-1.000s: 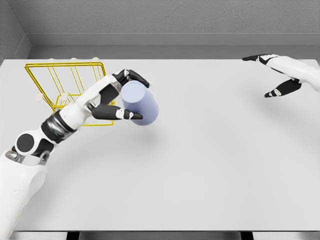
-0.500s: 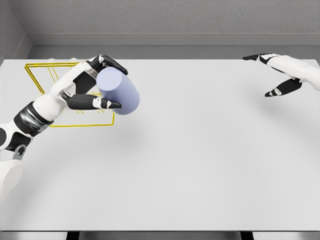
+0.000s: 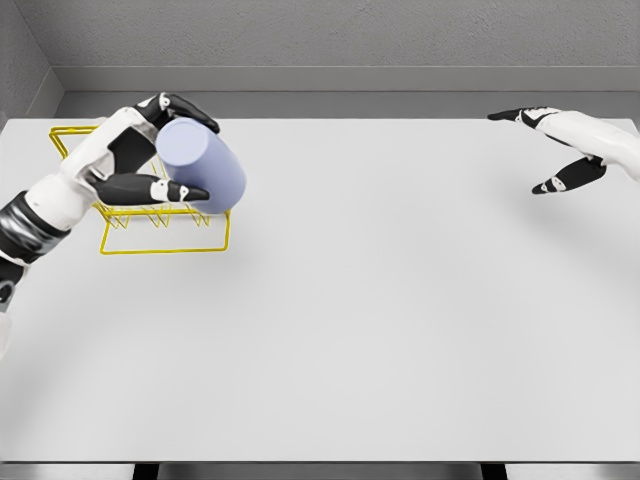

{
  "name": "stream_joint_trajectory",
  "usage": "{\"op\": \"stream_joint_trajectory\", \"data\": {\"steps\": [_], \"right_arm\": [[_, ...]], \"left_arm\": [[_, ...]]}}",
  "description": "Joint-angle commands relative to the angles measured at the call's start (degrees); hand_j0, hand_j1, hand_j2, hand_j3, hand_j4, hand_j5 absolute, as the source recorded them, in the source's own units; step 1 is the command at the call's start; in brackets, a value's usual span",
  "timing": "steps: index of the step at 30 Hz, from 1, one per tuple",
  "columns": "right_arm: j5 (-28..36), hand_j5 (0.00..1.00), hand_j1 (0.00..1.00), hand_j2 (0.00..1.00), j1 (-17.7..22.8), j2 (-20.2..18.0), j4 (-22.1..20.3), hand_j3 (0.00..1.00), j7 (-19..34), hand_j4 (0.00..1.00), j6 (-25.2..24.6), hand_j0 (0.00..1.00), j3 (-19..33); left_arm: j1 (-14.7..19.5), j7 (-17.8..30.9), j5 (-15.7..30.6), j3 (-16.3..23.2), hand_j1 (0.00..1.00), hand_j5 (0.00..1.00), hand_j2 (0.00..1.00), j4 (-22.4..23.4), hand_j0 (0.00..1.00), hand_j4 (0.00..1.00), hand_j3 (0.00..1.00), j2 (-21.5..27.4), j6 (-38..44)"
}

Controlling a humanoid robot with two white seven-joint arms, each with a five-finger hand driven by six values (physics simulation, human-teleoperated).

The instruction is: Place the cup on the cup holder with both arms

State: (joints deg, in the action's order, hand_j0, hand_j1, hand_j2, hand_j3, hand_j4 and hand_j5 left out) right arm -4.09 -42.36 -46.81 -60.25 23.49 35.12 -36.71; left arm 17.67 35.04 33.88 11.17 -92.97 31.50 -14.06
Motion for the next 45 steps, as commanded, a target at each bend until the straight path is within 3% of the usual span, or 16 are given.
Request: {"op": "stream_joint_trajectory", "data": {"steps": [1,18,28,32,45], "right_arm": [[0.4,1.0,1.0,1.0,0.0,-0.1,0.0,1.0,0.0,1.0,-0.1,1.0,0.1],[0.4,1.0,1.0,1.0,0.1,0.2,0.0,1.0,0.0,1.0,-0.1,1.0,0.1],[0.4,1.0,1.0,1.0,0.1,0.2,0.0,1.0,0.0,1.0,-0.1,1.0,0.1],[0.4,1.0,1.0,1.0,0.1,0.2,0.0,1.0,0.0,1.0,-0.1,1.0,0.1],[0.4,1.0,1.0,1.0,0.2,0.2,0.0,1.0,0.0,1.0,-0.1,1.0,0.1]], "left_arm": [[0.0,0.0,0.4,-0.3,0.43,0.43,0.43,0.7,0.43,0.43,0.43,0.9,0.2],[-0.1,0.0,0.4,-1.5,0.43,0.43,0.43,4.6,0.43,0.43,0.43,3.0,0.2],[-0.2,0.0,0.3,-1.3,0.43,0.43,0.43,4.4,0.43,0.43,0.43,2.9,0.1],[-0.5,0.0,-0.5,-1.3,0.65,0.65,0.65,4.1,0.65,0.65,0.65,3.0,-0.3],[-0.7,0.0,-0.4,-1.0,0.67,0.67,0.67,3.7,0.67,0.67,0.67,2.9,-0.6]]}}
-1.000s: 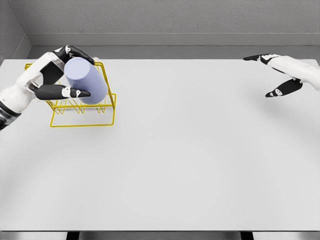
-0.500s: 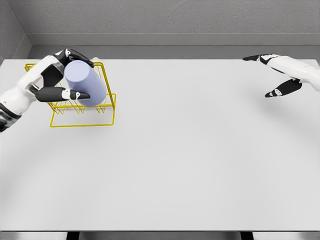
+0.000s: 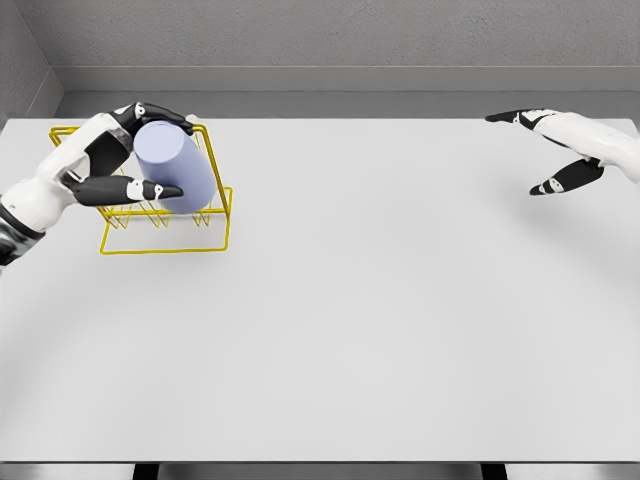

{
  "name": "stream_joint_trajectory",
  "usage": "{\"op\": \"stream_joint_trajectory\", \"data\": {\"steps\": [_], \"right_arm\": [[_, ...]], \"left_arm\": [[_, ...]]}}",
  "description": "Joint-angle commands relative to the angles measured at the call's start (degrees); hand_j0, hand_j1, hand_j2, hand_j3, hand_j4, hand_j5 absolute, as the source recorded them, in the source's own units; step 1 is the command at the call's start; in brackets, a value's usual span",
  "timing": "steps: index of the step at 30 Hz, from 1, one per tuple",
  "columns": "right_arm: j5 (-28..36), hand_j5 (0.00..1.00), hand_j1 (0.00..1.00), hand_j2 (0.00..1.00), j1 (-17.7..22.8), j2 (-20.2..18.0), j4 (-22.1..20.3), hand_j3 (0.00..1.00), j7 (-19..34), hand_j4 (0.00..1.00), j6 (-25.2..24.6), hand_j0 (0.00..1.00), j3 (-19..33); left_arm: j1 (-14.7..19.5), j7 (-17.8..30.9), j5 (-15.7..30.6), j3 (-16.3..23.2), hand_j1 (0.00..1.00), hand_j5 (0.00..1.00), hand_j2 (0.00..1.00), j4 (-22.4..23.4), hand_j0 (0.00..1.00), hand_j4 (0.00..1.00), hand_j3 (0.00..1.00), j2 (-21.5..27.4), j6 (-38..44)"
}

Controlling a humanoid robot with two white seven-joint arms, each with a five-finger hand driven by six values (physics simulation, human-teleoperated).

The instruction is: Place the cup on the cup holder with both arms

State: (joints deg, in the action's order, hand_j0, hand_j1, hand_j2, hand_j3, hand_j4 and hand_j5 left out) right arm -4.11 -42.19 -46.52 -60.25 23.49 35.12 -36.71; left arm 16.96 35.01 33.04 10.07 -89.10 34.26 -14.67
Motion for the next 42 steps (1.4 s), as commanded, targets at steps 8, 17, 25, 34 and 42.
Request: {"op": "stream_joint_trajectory", "data": {"steps": [8,17,25,34,42], "right_arm": [[0.4,1.0,1.0,1.0,-0.1,-0.1,0.0,1.0,0.0,1.0,-0.1,1.0,0.1],[0.4,1.0,1.0,1.0,-0.1,-0.1,0.0,1.0,0.0,1.0,-0.1,1.0,0.1],[0.4,1.0,1.0,1.0,-0.1,-0.1,0.0,1.0,0.0,1.0,-0.1,1.0,0.1],[0.5,1.0,1.0,1.0,-0.6,-0.1,0.0,1.0,0.0,1.0,-0.1,1.0,0.4],[0.4,1.0,1.0,1.0,-0.6,0.0,0.0,1.0,0.0,1.0,-0.1,1.0,0.4]], "left_arm": [[-0.5,0.0,0.8,0.4,0.67,0.67,0.67,-1.1,0.67,0.67,0.67,0.1,-0.3],[-1.3,0.0,0.4,0.3,0.67,0.67,0.67,-1.4,0.67,0.67,0.67,0.1,-0.3],[-1.1,0.0,0.4,0.3,0.67,0.67,0.67,-1.1,0.67,0.67,0.67,-0.2,0.2],[-1.1,0.0,0.3,0.4,0.92,0.92,0.92,-1.3,0.92,0.92,0.92,-0.3,-0.3],[-1.1,0.0,0.1,0.4,1.0,1.0,1.0,-1.3,1.0,1.0,1.0,-0.3,-1.3]]}}
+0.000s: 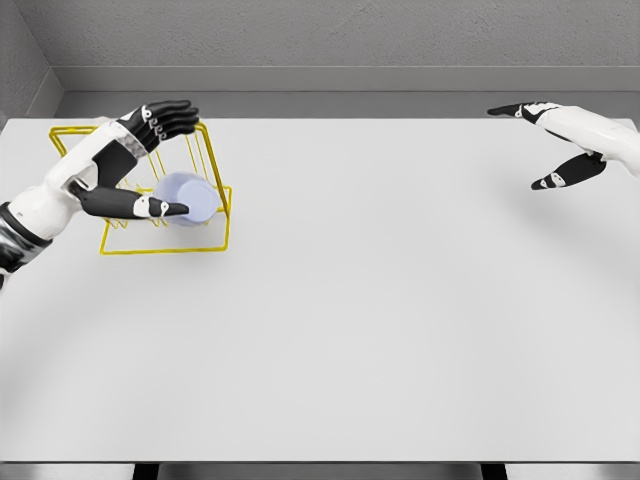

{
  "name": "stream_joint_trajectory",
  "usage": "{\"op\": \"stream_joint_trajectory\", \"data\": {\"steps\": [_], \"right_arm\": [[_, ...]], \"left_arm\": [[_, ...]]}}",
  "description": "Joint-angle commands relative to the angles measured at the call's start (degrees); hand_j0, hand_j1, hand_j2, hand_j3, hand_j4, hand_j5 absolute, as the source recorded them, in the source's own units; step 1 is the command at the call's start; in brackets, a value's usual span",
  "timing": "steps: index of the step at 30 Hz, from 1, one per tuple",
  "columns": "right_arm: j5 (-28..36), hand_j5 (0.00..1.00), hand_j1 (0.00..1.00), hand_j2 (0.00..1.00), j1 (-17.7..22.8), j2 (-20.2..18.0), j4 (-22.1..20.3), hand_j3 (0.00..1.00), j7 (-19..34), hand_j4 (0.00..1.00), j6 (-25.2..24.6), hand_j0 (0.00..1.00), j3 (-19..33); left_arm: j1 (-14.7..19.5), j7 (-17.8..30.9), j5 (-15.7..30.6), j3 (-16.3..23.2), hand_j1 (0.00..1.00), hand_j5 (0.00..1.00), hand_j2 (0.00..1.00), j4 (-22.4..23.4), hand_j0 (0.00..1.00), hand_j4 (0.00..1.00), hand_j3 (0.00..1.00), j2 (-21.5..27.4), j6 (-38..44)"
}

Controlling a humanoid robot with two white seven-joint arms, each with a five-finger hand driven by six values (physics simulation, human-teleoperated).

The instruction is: Place the cup on the cup holder with both arms

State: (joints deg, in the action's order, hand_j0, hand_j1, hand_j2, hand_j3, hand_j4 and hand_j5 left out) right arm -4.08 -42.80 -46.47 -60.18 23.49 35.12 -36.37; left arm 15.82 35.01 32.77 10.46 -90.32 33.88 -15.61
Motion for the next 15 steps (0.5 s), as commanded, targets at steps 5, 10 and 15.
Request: {"op": "stream_joint_trajectory", "data": {"steps": [5,10,15], "right_arm": [[0.4,1.0,1.0,1.0,0.0,0.0,0.0,1.0,0.0,1.0,-0.1,1.0,0.1],[0.4,1.0,1.0,1.0,0.1,0.0,0.0,1.0,0.0,1.0,-0.1,1.0,0.1],[0.4,1.0,1.0,1.0,0.2,0.0,0.0,1.0,0.0,1.0,-0.1,1.0,0.1]], "left_arm": [[-0.1,0.0,0.4,0.0,1.0,1.0,1.0,0.0,1.0,1.0,1.0,0.0,-0.4],[-1.5,0.0,0.6,0.0,1.0,1.0,1.0,-0.2,1.0,1.0,1.0,0.2,-6.5],[-3.8,0.0,-3.4,0.2,1.0,1.0,1.0,-3.3,1.0,1.0,1.0,4.8,-19.4]]}}
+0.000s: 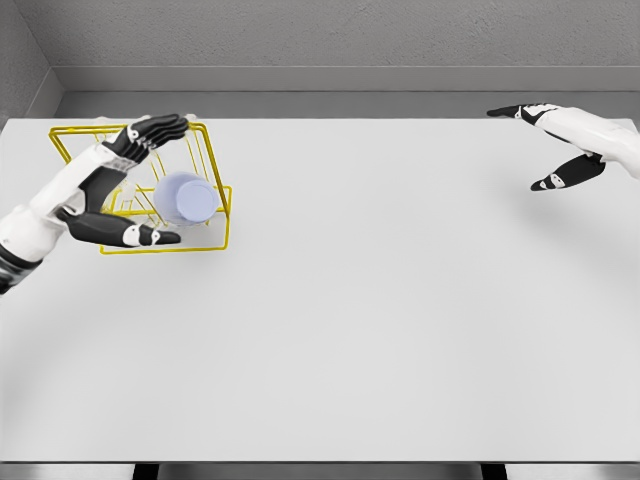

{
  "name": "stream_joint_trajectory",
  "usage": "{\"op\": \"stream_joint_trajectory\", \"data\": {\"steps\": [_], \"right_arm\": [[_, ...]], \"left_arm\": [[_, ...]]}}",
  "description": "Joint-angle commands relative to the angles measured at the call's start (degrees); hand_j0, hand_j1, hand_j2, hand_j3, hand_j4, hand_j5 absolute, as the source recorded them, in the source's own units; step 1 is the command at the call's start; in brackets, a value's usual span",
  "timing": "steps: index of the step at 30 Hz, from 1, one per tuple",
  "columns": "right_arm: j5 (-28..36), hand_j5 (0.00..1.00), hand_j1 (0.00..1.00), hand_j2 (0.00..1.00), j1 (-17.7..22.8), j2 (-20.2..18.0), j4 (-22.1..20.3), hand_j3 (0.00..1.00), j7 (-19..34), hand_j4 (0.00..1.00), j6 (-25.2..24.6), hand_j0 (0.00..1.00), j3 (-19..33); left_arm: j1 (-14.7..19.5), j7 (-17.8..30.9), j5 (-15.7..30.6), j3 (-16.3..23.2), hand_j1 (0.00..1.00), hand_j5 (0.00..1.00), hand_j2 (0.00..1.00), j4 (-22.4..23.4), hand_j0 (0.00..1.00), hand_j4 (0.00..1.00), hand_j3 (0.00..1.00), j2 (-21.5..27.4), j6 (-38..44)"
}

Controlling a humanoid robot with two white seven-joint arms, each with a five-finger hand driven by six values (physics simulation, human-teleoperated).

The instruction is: Place the cup on the cup holder with both arms

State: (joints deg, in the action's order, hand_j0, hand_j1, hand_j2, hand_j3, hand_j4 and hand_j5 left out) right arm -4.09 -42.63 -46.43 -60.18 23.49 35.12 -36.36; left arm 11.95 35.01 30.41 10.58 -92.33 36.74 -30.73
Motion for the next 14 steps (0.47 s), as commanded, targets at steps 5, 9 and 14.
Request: {"op": "stream_joint_trajectory", "data": {"steps": [5,9,14], "right_arm": [[0.4,1.0,1.0,1.0,0.1,-0.1,0.0,1.0,0.0,1.0,-0.1,1.0,0.1],[0.2,1.0,1.0,1.0,0.4,-0.1,0.0,1.0,0.0,1.0,-0.1,1.0,0.1],[0.2,1.0,1.0,1.0,0.4,-0.1,-0.1,1.0,0.0,1.0,-0.1,1.0,0.1]], "left_arm": [[-3.7,0.0,-4.9,0.0,1.0,1.0,1.0,-6.9,1.0,1.0,1.0,4.2,-4.3],[-4.2,0.0,-4.8,0.0,1.0,1.0,1.0,-7.2,1.0,1.0,1.0,4.1,-4.3],[-5.5,0.0,-4.8,0.0,1.0,1.0,1.0,-7.2,1.0,1.0,1.0,4.2,-4.3]]}}
